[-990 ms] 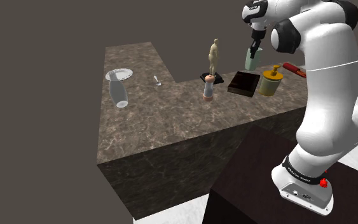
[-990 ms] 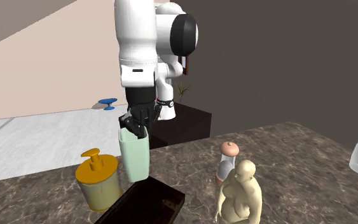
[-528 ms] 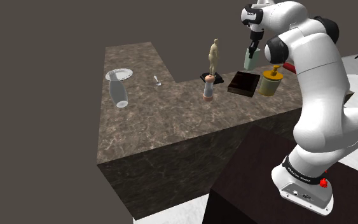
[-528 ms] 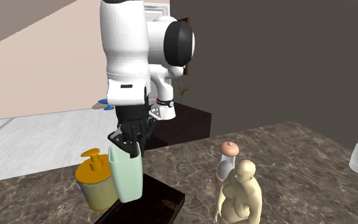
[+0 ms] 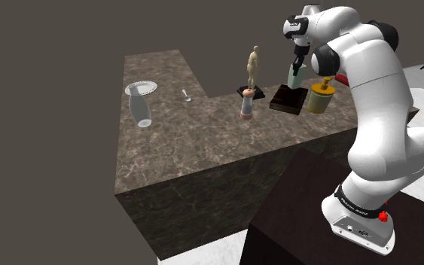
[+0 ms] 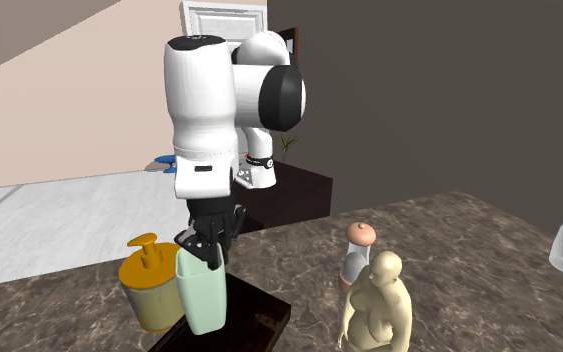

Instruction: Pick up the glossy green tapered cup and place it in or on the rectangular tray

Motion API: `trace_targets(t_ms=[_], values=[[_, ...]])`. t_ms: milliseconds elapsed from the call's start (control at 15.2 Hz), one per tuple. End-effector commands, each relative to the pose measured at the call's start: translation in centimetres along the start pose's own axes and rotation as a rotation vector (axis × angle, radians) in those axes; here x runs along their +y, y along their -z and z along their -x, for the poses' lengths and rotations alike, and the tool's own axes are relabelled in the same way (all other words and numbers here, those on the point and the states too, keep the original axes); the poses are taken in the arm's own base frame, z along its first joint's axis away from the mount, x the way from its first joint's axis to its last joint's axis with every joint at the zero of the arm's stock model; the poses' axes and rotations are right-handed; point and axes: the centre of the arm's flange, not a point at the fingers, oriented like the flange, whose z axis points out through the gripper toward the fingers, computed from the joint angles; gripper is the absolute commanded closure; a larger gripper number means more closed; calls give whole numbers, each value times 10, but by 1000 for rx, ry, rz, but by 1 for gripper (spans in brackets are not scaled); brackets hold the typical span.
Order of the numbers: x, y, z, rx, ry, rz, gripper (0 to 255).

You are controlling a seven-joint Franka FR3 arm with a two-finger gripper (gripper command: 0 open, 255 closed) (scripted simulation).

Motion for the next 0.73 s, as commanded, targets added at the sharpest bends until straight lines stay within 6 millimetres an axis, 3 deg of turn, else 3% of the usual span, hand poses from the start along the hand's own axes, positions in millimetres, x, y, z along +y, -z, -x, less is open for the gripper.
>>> trace_targets(t_ms=[0,528,660], values=[[-1,-10,0,0,0,1,255],[-2,-52,0,0,0,1,255],[-2,-52,0,0,0,1,255]])
